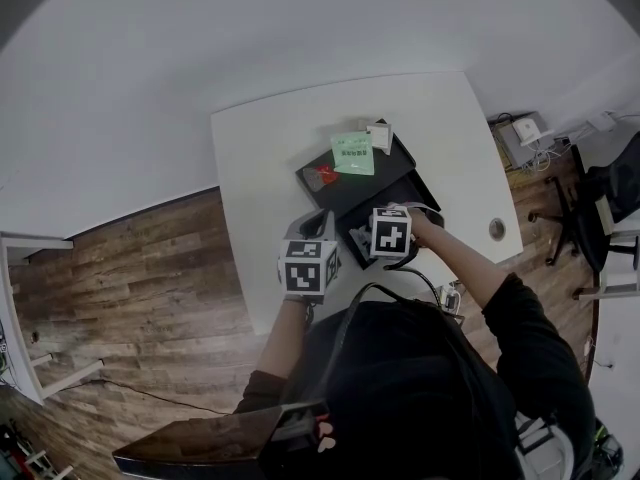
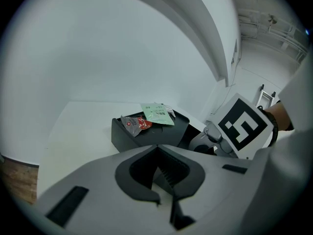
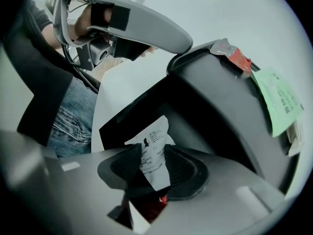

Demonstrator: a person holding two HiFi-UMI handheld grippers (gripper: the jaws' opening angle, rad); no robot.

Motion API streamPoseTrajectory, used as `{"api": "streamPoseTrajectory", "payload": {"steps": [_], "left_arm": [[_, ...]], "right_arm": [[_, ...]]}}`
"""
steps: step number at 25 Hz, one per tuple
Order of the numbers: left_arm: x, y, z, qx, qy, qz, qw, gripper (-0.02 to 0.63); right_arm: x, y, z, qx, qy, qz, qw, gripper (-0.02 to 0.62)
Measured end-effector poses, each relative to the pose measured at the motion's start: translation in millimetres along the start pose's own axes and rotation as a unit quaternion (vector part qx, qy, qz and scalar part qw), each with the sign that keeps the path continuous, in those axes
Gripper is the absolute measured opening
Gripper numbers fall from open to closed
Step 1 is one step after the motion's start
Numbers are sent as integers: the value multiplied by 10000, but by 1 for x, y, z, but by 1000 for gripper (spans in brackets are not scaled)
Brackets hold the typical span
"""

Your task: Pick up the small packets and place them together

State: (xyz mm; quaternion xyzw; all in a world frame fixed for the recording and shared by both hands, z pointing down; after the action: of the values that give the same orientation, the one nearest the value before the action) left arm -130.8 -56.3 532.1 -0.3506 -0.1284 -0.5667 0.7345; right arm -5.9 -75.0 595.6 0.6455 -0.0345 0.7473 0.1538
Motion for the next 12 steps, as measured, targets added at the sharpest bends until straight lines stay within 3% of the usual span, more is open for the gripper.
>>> {"api": "streamPoseTrajectory", "payload": {"steps": [5,9,12], "left_arm": [[0,1,0,24,-22,1,10000,-2],[0,-1,0,31,-20,2,10000,-2],[0,0,-1,48,-27,-5,10000,-2]], "right_arm": [[-2,-3,3,102,131,-158,9997,99],[-10,2,2,231,414,-53,9989,71],[-22,9,7,300,334,97,9989,69]]}}
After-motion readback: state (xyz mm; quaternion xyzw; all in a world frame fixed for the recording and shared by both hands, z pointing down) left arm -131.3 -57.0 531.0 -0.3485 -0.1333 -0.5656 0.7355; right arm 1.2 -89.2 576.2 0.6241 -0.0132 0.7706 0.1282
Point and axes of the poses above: the fingertips, and each gripper's own axes: x forward along the fingers, y to its right, z out of its underside, the point moved 6 cm from there along -x, backward along the fingers, and after that the axes turned 5 degrees about z, right-handed, at the moved point
